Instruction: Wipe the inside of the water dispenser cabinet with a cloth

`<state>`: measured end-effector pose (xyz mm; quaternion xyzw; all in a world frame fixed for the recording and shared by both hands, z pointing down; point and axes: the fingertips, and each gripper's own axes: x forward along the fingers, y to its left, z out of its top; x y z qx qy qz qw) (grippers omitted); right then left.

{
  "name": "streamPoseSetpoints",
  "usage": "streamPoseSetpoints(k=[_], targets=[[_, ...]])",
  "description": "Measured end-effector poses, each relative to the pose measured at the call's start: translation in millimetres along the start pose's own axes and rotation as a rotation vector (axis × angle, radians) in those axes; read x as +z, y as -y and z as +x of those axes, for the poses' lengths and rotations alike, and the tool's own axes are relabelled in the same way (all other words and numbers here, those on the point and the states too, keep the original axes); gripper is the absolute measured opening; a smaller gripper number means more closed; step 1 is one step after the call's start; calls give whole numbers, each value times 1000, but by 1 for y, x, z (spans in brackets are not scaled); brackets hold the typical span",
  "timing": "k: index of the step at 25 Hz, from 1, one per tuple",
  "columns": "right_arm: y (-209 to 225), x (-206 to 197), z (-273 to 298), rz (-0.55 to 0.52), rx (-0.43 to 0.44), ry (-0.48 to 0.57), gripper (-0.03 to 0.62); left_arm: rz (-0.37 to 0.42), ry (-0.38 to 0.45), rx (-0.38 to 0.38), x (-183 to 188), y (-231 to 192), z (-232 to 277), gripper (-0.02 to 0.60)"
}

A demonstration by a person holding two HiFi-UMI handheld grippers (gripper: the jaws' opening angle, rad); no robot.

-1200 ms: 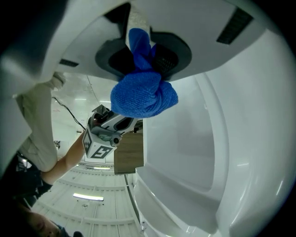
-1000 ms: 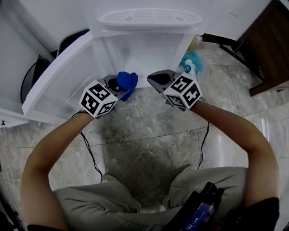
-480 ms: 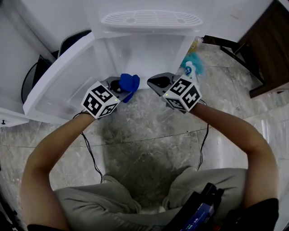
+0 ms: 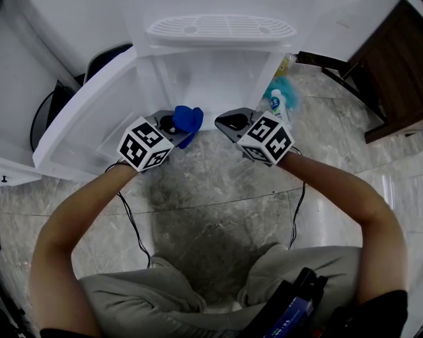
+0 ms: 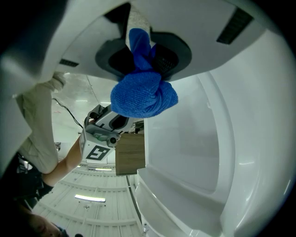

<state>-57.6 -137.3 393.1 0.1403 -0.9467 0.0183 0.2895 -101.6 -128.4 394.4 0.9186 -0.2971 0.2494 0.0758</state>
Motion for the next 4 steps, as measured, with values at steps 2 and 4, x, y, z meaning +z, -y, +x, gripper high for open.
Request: streamPoseSetpoints(k=[2, 4], targets=[[0, 0, 0, -4, -1, -2, -2, 0, 0, -4, 0, 1, 1, 86], [0, 0, 1, -8, -2, -4, -2, -1, -1, -7, 0, 2, 1, 86]])
